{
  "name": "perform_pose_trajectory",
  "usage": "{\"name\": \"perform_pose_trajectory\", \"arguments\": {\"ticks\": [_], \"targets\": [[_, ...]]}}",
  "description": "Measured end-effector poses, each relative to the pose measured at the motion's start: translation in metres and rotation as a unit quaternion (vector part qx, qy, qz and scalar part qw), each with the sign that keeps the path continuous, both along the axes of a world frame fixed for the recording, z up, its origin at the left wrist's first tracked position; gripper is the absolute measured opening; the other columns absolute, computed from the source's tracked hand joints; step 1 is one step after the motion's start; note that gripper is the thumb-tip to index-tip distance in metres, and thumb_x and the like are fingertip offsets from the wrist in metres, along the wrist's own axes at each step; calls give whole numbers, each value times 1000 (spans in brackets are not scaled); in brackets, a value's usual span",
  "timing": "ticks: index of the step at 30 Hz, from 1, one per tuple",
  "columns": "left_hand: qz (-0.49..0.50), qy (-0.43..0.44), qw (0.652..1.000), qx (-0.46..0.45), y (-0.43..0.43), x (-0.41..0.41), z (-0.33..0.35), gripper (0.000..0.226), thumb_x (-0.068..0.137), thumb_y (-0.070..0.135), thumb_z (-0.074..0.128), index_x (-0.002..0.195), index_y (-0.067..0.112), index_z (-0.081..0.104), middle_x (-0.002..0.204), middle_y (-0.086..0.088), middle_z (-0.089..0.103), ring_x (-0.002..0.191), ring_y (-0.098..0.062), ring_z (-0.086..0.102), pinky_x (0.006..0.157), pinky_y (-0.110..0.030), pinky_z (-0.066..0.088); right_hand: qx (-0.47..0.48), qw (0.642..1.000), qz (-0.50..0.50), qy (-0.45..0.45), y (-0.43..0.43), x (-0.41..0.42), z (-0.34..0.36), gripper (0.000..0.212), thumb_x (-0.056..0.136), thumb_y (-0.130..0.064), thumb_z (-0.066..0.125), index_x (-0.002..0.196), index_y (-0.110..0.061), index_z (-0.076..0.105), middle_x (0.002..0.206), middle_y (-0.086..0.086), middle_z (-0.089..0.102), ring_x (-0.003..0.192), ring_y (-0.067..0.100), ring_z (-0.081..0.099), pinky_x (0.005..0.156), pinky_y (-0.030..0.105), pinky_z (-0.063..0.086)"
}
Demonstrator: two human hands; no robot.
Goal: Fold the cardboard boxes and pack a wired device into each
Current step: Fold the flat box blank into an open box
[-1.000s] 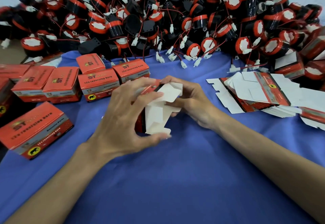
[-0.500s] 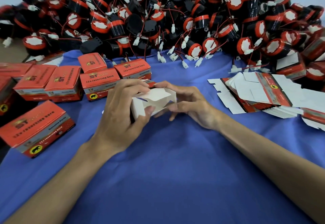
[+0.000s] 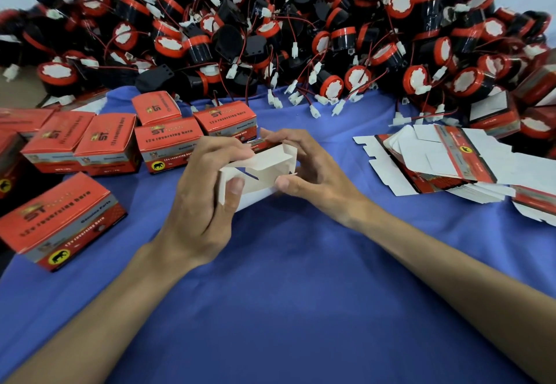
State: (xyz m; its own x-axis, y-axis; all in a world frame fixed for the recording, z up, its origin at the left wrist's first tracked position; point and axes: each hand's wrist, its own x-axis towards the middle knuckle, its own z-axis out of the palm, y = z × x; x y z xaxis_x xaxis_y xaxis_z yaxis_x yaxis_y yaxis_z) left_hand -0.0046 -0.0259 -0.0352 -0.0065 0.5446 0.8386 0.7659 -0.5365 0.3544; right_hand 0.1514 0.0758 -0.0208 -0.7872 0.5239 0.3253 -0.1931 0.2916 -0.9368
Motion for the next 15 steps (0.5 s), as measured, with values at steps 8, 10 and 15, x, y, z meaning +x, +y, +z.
{"name": "perform_pose_trajectory", "arguments": {"ticks": [8,10,15], "targets": [[5,-46,999,6,2,2,-1,23,99,20,35,115,9,48,113,-3,46,112,-2,45,95,-21,36,36,999,0,-14,0,4,-3,30,90,-38,44,118,-35,53,123,-10,60,117,23,56,92,35,50],[10,-49,999,4,2,2,-2,24,95,14,36,115,9,49,111,-11,48,111,-3,46,95,-22,36,20,1000,-12,-13,0,3,-4,28,92,-39,37,112,-37,56,118,-14,62,112,25,58,84,29,51],[35,-62,997,14,2,1,-1,23,94,11,37,113,10,49,108,-13,51,110,-2,46,94,-22,36,57,997,-25,-44,-1,2,-5,31,98,-21,33,121,-30,51,119,-14,61,109,19,59,80,27,52]]}}
